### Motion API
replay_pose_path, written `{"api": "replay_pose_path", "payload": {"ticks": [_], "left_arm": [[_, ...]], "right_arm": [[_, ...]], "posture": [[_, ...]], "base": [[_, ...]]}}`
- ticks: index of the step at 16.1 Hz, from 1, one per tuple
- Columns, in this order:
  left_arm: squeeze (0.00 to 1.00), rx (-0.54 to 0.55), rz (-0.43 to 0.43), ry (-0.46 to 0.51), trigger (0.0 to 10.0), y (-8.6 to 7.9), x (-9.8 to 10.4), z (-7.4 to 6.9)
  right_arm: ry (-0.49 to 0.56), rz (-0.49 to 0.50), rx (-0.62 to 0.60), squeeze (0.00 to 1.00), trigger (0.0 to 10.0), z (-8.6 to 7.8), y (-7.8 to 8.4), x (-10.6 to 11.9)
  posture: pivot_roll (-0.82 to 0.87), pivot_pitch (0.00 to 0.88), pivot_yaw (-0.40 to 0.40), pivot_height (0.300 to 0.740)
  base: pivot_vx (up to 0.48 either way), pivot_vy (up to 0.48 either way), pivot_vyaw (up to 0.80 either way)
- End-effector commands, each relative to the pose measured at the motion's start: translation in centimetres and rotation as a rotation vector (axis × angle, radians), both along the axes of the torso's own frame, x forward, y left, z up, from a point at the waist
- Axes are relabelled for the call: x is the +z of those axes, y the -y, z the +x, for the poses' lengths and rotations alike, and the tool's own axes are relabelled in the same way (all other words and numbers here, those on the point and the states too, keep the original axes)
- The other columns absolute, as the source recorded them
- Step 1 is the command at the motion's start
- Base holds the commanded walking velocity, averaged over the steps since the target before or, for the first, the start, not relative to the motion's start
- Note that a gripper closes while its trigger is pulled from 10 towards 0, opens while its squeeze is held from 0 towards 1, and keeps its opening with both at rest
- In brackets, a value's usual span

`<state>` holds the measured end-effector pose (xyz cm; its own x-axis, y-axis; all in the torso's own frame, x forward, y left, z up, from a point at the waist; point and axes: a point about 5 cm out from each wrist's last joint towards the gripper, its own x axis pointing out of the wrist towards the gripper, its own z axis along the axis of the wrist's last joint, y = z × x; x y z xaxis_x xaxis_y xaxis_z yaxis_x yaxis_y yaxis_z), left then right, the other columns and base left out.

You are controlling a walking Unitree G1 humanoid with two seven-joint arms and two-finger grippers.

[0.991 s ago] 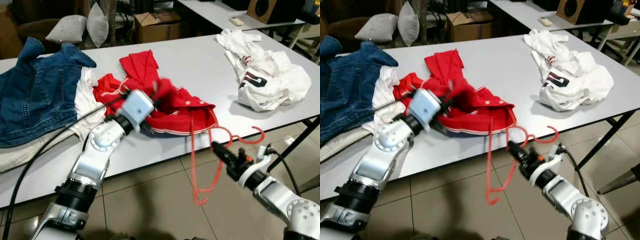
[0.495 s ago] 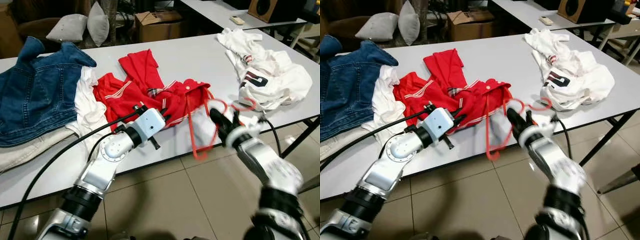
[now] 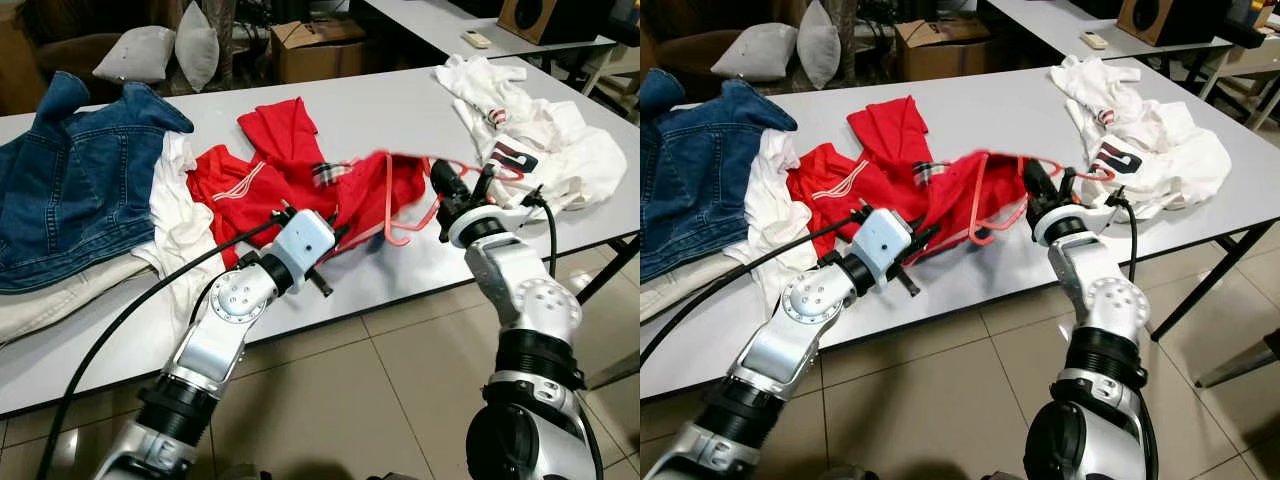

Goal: Hang hanger

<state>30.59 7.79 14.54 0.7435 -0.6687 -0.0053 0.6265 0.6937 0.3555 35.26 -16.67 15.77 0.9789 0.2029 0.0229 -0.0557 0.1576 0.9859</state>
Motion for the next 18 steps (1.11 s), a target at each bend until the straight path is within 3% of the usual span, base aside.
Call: {"api": "replay_pose_path", "payload": {"ticks": [1,6,8,10,11,13,15,18], "left_arm": [[0.0,-0.003,-0.061,-0.008,0.0,-0.1,0.7,-0.2],[0.0,-0.073,-0.107,-0.004,0.0,0.3,1.2,-1.2],[0.0,-0.086,-0.109,-0.007,0.0,0.4,1.2,-1.6],[0.0,-0.012,-0.085,-0.013,0.0,-0.1,1.0,-1.0],[0.0,0.094,-0.035,-0.038,1.0,-0.8,0.2,0.0],[0.0,0.159,-0.002,-0.057,1.4,-1.4,-0.3,0.5],[0.0,0.308,-0.08,-0.136,0.0,-2.9,-0.7,1.5],[0.0,0.41,-0.173,-0.168,0.0,-3.7,-0.4,2.5]], "right_arm": [[0.031,-0.094,-0.1,0.0,10.0,0.5,1.4,0.8],[-0.051,-0.107,-0.264,0.0,10.0,1.7,3.0,0.0],[-0.07,-0.099,-0.269,0.0,10.0,2.1,2.9,-0.2],[-0.057,-0.165,-0.181,0.0,10.0,2.2,1.6,0.0],[-0.019,-0.292,-0.04,0.0,10.0,1.3,0.1,-0.1],[-0.006,-0.376,0.028,0.0,10.0,0.3,-0.3,-0.5],[-0.014,-0.5,0.137,0.0,10.0,-2.8,0.0,-1.8],[-0.011,-0.532,0.235,0.0,10.0,-6.8,0.8,-2.8]], "posture": [[-0.03,0.0,-0.025,0.74],[-0.03,0.0,-0.033,0.74],[-0.02,0.0,-0.035,0.74],[-0.02,0.0,-0.039,0.74],[-0.02,0.0,-0.045,0.74],[-0.02,0.0,-0.047,0.74],[-0.03,0.0,-0.036,0.74],[-0.04,0.0,-0.021,0.74]], "base": [[0.0,0.0,0.0],[0.0,0.0,0.0],[0.0,0.0,0.0],[0.0,0.0,0.0],[0.0,0.0,0.0],[0.0,0.0,0.0],[0.0,0.0,0.0],[0.0,0.0,0.0]]}}
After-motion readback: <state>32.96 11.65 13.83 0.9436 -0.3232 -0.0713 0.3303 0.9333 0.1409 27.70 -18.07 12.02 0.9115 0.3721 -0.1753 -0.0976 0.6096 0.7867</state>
